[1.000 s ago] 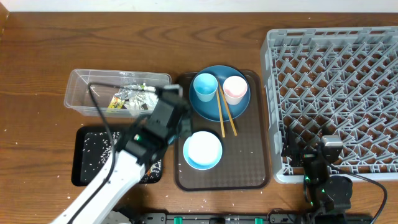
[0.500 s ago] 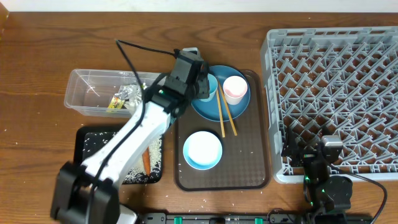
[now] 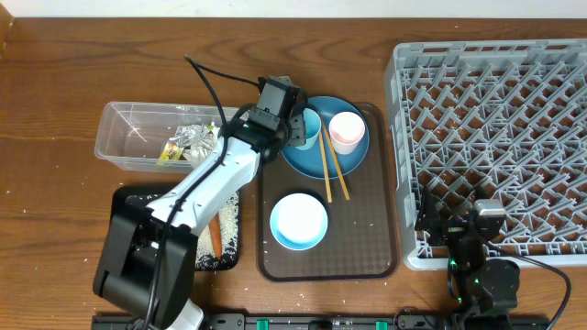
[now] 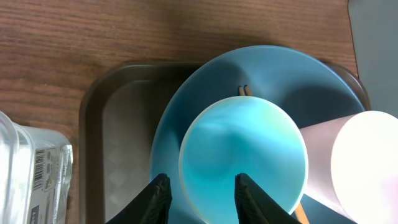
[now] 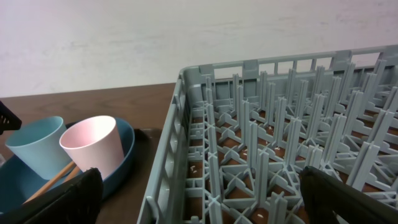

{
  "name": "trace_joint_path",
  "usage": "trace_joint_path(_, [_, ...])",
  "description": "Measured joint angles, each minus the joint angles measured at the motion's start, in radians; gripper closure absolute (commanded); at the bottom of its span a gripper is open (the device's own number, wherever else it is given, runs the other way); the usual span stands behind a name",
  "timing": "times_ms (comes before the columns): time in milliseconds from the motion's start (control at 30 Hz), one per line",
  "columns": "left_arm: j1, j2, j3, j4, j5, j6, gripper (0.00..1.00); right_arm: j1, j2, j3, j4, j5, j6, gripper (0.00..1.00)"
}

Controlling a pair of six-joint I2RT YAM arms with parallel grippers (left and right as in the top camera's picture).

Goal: Sort waste into correct bins and load items into the dishwasher rack
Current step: 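Grasp the light-blue cup with the left gripper and lift it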

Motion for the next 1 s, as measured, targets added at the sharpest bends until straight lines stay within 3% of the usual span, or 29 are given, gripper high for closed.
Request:
trace_joint_path(167, [0.000, 0.035, 0.000, 0.019, -0.004, 0.000, 0.65, 0.000, 0.000, 0.000, 0.000, 0.000, 0.000, 0.01])
trace_joint_path(300, [0.000, 0.076, 0.000, 0.022, -0.009, -0.002, 0.88, 0.000, 0.000, 0.000, 0.000, 0.000, 0.000, 0.01])
trace_joint_path(367, [0.000, 0.087, 0.000, 0.026, -0.011, 0.002, 0.94, 0.000, 0.000, 0.000, 0.000, 0.000, 0.000, 0.01])
trace_joint_path(733, [0.021, 0.044, 0.000, 0.041, -0.064, 0.003, 0.94, 0.000, 0.000, 0.000, 0.000, 0.000, 0.000, 0.01])
trace_joint_path(1000, [0.080, -0.151, 0.000, -0.045, 0.014, 0.004, 0.94, 0.000, 0.000, 0.000, 0.000, 0.000, 0.000, 0.01])
